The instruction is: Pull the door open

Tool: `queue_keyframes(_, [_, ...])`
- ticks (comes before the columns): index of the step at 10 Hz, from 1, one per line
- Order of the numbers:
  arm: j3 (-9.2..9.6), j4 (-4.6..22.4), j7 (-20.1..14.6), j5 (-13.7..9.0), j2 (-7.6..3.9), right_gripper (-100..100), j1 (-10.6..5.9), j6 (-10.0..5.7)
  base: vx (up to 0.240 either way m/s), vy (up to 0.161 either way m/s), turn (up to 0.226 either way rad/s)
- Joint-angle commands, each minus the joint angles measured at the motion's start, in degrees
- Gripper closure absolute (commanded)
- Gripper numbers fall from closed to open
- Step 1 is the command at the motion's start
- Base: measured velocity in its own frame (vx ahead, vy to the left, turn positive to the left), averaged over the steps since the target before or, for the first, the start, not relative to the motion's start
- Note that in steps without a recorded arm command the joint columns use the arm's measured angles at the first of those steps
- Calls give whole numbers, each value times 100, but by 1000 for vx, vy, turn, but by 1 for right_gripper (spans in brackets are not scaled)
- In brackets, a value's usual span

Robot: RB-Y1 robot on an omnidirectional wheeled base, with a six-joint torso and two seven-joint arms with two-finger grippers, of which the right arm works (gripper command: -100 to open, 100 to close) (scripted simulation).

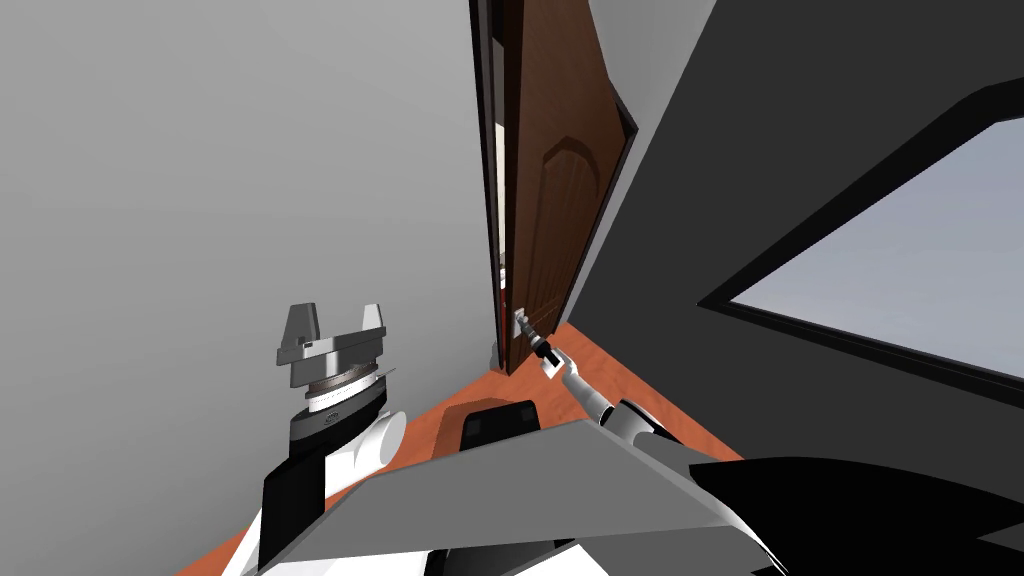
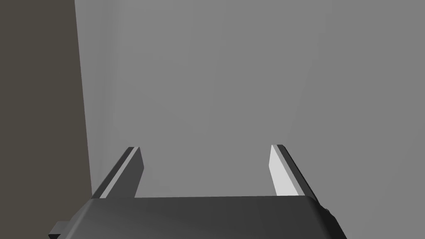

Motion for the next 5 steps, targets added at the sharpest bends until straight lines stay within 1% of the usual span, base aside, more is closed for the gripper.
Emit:
queue_keyframes(1, [127,25,-286,-208,29,100,-135,-70,-53,-49,45])
queue_keyframes(2, [63,26,28,-8,17,-100,-55,-60,-32,-34,-13])
queue_keyframes(5, [35,15,325,162,-8,-100,-41,-101,-17,-14,-28])
